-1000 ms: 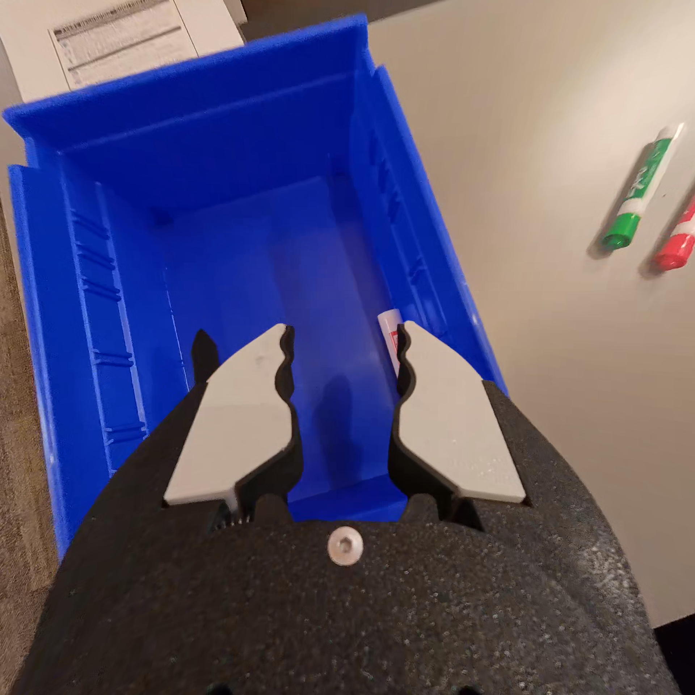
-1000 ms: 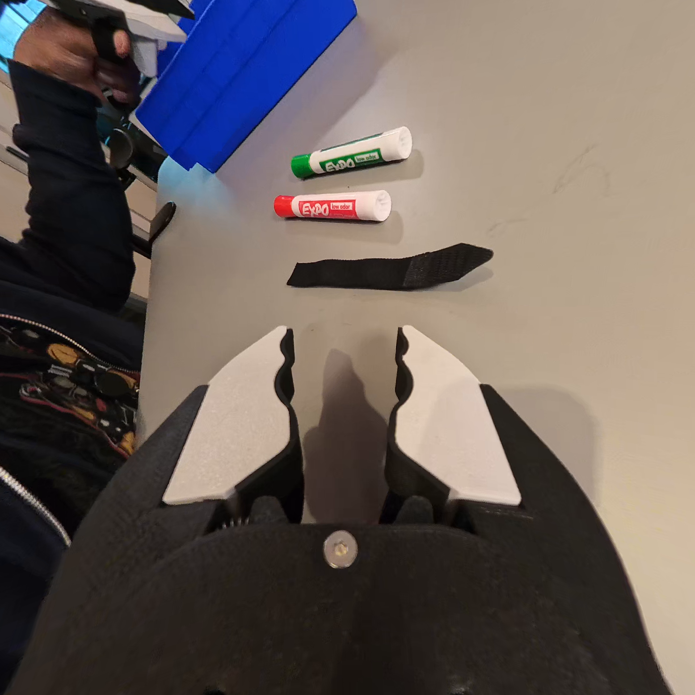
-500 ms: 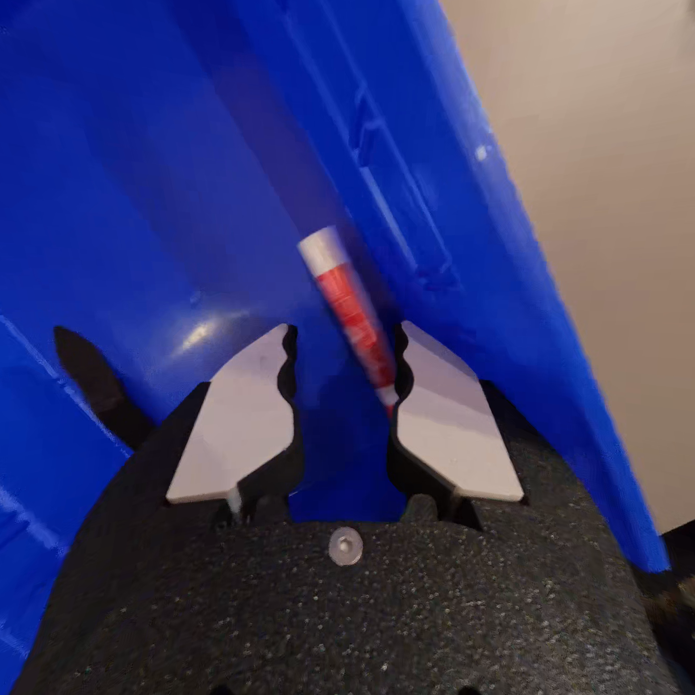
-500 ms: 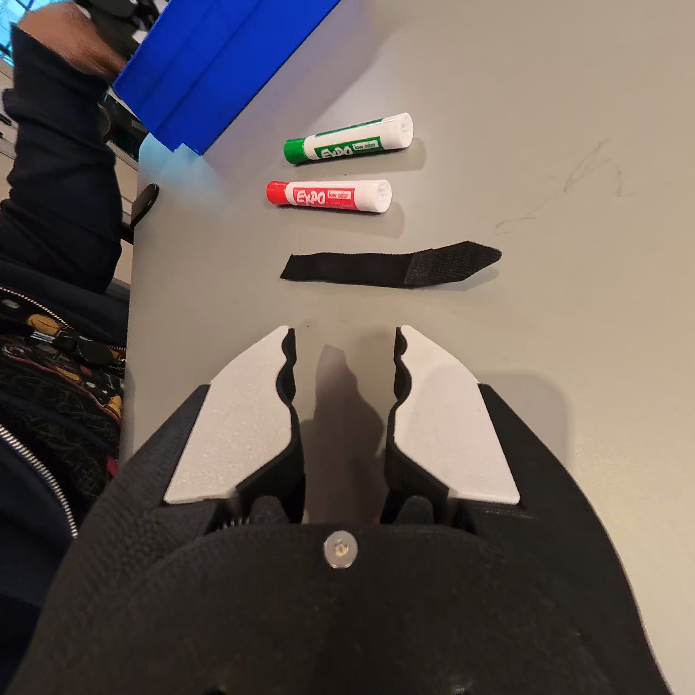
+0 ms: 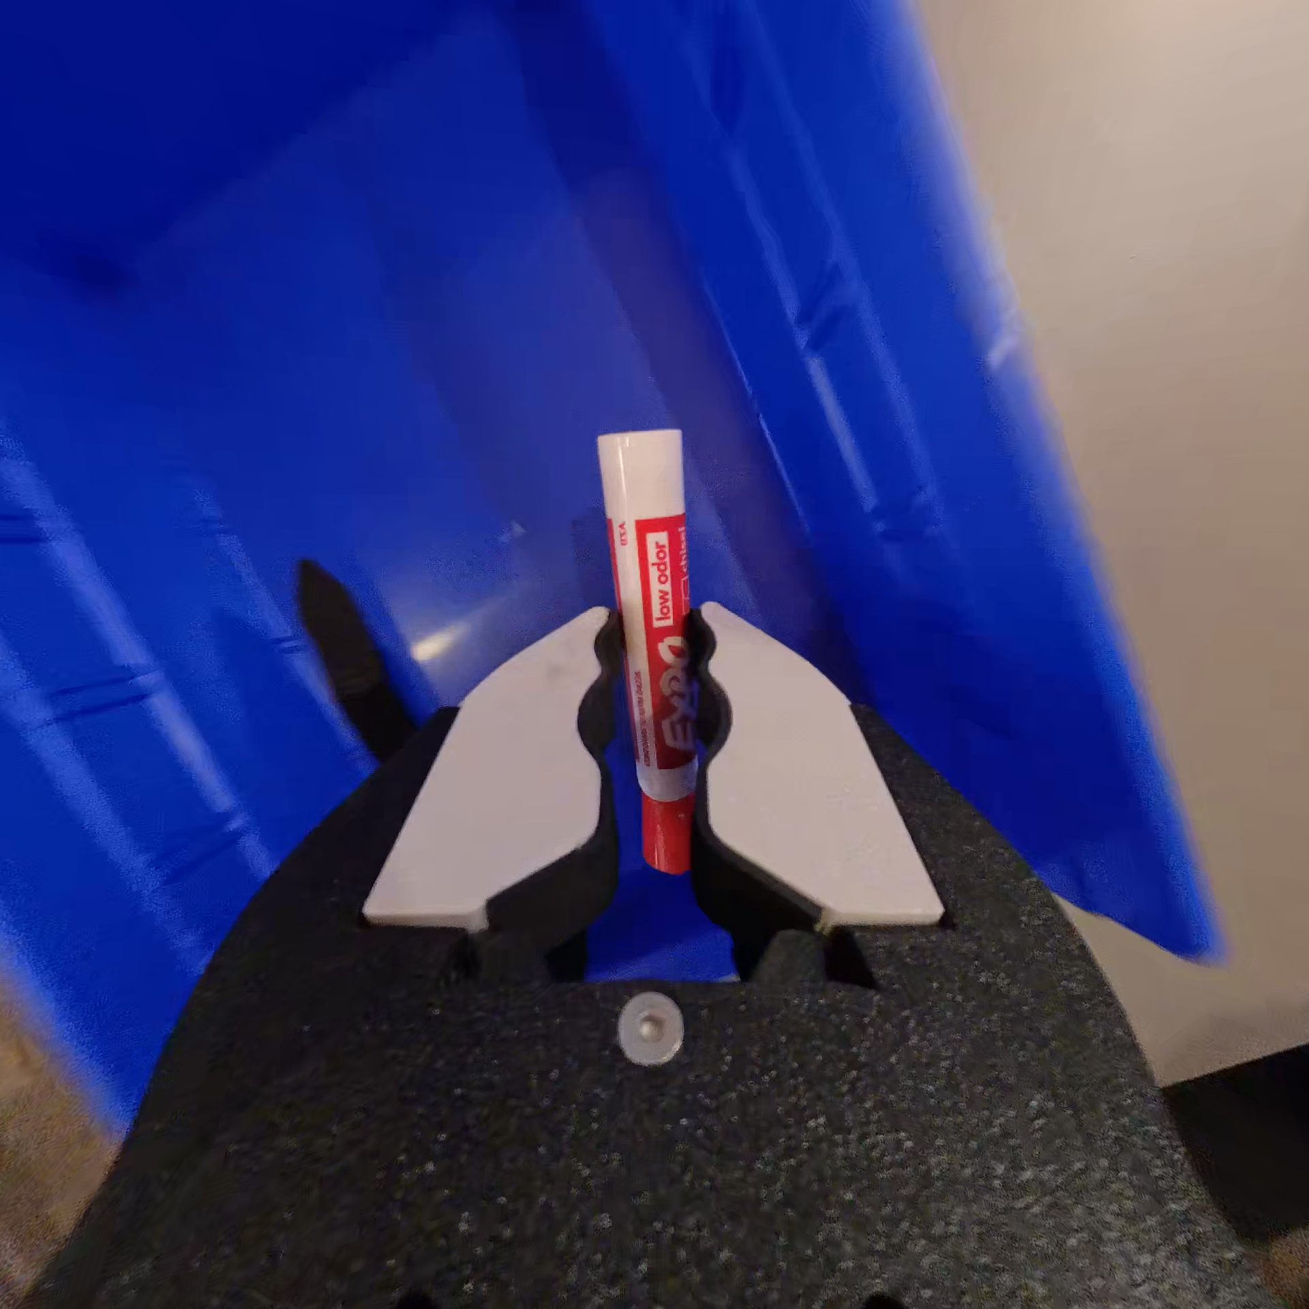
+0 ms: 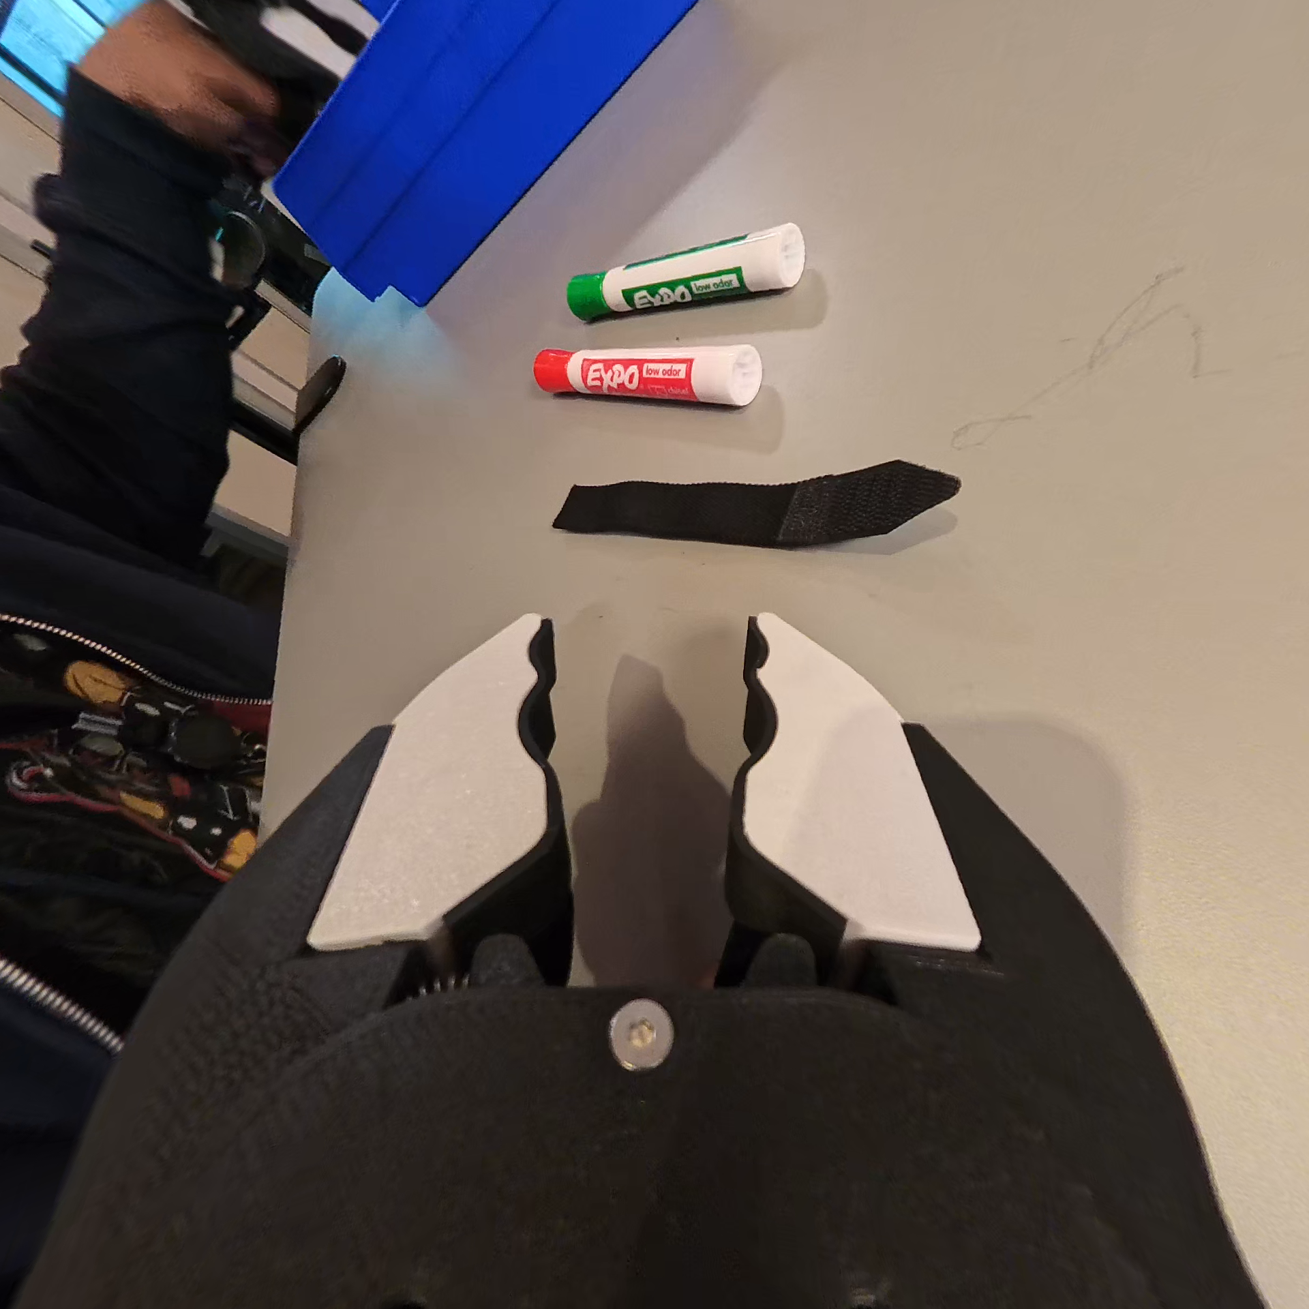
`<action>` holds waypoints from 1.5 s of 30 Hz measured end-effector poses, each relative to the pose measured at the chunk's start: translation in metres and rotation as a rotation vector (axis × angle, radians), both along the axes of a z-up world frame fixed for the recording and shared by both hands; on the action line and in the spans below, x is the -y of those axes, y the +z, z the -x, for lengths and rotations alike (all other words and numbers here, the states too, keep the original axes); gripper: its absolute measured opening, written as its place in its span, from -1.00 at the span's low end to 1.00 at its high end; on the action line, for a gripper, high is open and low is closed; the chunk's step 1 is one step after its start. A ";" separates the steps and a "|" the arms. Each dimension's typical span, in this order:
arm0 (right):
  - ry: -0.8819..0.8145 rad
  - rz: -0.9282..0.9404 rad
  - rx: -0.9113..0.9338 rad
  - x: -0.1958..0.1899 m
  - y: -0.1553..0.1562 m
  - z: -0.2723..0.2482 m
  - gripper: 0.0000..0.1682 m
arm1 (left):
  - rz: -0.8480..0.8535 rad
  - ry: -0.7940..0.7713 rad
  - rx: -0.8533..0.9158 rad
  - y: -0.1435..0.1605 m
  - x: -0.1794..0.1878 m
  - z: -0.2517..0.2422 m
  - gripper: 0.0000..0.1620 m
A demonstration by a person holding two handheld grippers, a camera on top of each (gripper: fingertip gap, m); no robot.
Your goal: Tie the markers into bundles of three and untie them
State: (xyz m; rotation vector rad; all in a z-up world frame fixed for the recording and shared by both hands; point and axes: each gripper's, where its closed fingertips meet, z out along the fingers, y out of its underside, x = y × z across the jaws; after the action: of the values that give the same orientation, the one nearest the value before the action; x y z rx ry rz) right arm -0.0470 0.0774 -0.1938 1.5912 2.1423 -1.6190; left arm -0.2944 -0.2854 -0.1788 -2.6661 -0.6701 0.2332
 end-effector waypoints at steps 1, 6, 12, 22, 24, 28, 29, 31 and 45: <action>-0.006 -0.004 0.002 -0.001 -0.001 0.001 -0.41 | -0.040 0.013 -0.046 0.024 -0.002 0.001 -0.77; -0.017 -0.013 -0.002 -0.002 -0.001 0.002 -0.42 | -0.223 -0.151 -0.217 0.140 -0.077 -0.047 -0.78; -0.033 0.017 -0.057 -0.005 0.008 -0.001 -0.38 | -0.197 -0.501 -0.046 0.087 -0.222 -0.134 -0.77; -0.064 0.006 -0.078 -0.009 0.010 -0.002 -0.38 | -0.041 -0.565 0.089 -0.006 -0.290 -0.144 -0.77; -0.064 0.010 -0.074 -0.009 0.010 -0.002 -0.38 | -0.023 -0.573 0.093 -0.010 -0.291 -0.144 -0.77; -0.061 0.007 -0.069 -0.009 0.009 -0.002 -0.38 | 0.024 -0.573 0.085 -0.020 -0.288 -0.141 -0.77; -0.059 0.006 -0.066 -0.008 0.008 -0.002 -0.38 | 0.035 -0.573 0.080 -0.024 -0.287 -0.141 -0.77; -0.056 0.004 -0.062 -0.008 0.008 -0.002 -0.38 | 0.043 -0.569 0.074 -0.028 -0.286 -0.140 -0.77; -0.073 -0.003 -0.081 -0.010 0.010 0.001 -0.37 | -0.502 -0.461 -0.104 0.044 -0.320 -0.121 -0.46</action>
State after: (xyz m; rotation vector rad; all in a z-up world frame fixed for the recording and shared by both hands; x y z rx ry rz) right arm -0.0480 0.0873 -0.1839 1.6515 2.1494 -1.7314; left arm -0.1737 0.0349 -0.1351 -2.2216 -0.0518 0.0610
